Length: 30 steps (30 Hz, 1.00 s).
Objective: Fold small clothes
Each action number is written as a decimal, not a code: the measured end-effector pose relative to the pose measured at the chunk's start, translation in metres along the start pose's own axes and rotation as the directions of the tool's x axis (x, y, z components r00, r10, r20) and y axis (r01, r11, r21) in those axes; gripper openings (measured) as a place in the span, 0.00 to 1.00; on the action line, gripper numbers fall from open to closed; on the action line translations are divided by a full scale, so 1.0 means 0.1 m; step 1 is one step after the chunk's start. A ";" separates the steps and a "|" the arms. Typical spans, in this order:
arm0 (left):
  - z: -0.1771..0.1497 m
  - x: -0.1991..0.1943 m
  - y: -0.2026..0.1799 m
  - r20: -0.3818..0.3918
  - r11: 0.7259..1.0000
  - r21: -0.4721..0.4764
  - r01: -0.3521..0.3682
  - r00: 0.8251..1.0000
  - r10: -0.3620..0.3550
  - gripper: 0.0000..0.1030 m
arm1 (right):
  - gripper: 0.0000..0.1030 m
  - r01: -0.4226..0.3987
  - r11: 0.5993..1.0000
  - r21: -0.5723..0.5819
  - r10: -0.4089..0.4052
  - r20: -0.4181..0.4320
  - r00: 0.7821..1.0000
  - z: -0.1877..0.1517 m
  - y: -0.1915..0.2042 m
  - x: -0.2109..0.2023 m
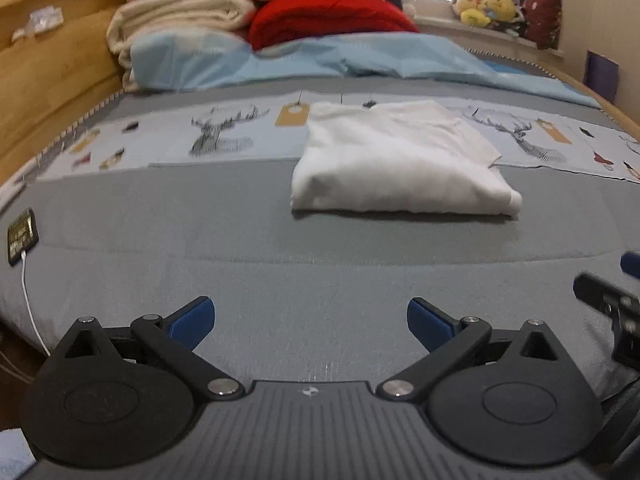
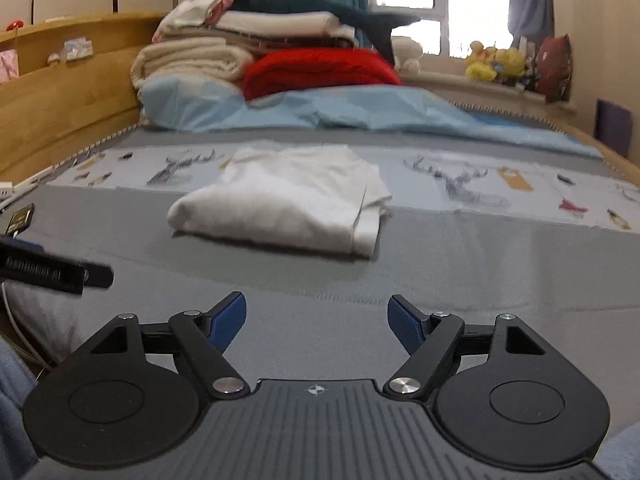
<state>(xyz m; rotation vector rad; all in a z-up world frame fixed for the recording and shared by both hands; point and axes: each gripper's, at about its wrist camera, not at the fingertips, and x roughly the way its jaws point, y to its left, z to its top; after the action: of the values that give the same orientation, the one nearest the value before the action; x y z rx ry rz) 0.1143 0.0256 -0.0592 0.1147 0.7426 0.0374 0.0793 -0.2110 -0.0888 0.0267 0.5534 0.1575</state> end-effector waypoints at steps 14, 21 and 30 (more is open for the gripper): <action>0.03 0.19 0.00 -0.008 1.000 -0.009 -0.013 1.000 0.013 1.00 | 0.78 0.013 0.999 0.042 -0.011 -0.045 0.999 -0.02 -0.08 0.19; 0.08 0.26 0.08 -0.035 0.998 -0.067 -0.005 0.999 0.002 1.00 | 0.80 0.003 0.999 0.034 -0.001 -0.054 0.999 -0.01 -0.04 0.25; 0.07 0.28 0.07 -0.035 0.998 -0.061 -0.020 0.999 0.018 1.00 | 0.80 -0.001 1.000 0.026 0.003 -0.051 0.999 -0.01 -0.02 0.24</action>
<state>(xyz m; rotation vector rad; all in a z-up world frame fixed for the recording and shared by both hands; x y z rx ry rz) 0.1394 0.0336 -0.0723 0.0630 0.7743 0.0798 0.0993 -0.2093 -0.1027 0.0481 0.6059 0.1532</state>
